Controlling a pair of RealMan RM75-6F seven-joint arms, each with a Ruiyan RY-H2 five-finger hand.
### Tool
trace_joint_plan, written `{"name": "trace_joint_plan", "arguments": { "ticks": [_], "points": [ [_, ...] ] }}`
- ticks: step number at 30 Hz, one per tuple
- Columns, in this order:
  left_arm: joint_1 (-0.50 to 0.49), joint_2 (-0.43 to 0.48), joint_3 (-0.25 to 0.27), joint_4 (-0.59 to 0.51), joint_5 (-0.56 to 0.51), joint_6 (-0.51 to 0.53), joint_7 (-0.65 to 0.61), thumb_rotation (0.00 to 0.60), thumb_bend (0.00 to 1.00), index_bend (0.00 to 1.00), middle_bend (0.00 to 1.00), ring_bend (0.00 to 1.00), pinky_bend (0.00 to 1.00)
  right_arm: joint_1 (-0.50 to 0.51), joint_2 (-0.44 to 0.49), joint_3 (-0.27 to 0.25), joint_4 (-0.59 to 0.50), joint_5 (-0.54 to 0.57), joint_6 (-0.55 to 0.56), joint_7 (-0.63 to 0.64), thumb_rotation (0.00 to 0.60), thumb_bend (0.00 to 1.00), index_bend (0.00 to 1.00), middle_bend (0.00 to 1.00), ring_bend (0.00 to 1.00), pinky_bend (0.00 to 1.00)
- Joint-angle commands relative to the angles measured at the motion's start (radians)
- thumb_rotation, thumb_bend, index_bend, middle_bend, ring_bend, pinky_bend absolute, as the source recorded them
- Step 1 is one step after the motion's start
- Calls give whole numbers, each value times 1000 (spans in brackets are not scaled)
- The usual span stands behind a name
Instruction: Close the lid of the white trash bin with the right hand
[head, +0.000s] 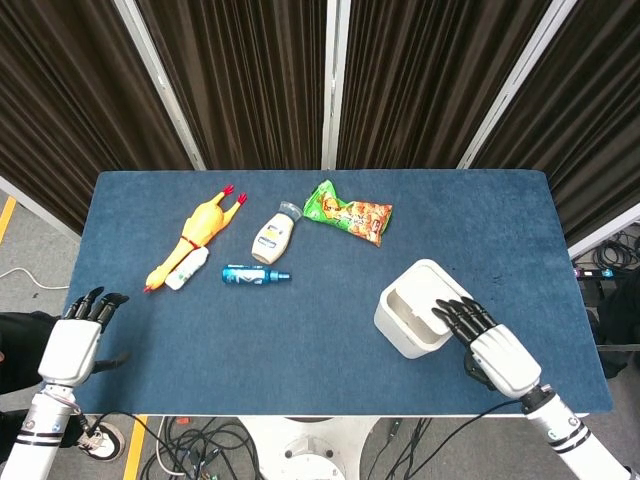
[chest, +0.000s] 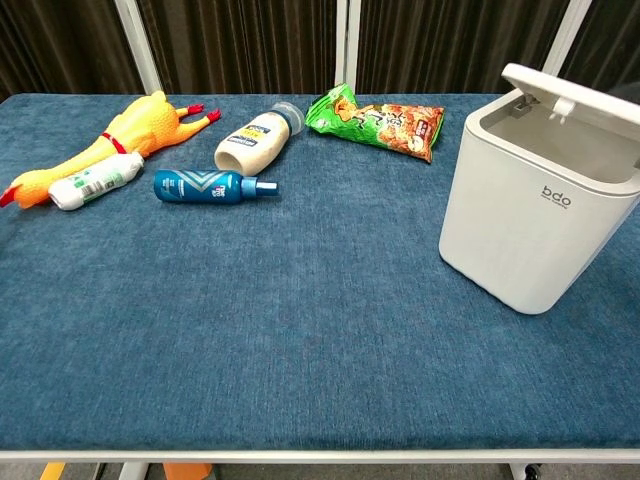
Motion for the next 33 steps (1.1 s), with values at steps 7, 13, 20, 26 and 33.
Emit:
{"name": "trace_joint_plan", "arguments": {
  "ticks": [7, 13, 20, 26, 33],
  "points": [
    [-1, 5, 1, -5, -2, -5, -7, 600, 0, 188, 196, 75, 179, 16, 39, -20, -64, 4, -48, -84, 600, 1000, 0, 7, 0, 0],
    [0, 7, 2, -6, -1, -5, -10, 600, 0, 188, 196, 75, 180, 26, 53, -24, -87, 13, -85, -148, 600, 1000, 0, 59, 3, 0],
    [-1, 13, -2, -16, 0, -1, -5, 600, 0, 188, 196, 75, 179, 47, 72, -34, -123, 38, -155, -193, 600, 1000, 0, 137, 57, 0],
    [1, 12, -1, -13, -2, 0, -7, 600, 0, 188, 196, 75, 180, 60, 71, -40, -136, 63, -205, -228, 600, 1000, 0, 173, 88, 0],
    [1, 10, -2, -9, -1, 3, -10, 600, 0, 188, 196, 75, 180, 24, 68, -7, -123, 35, -55, -201, 600, 1000, 0, 133, 50, 0]
  ]
}}
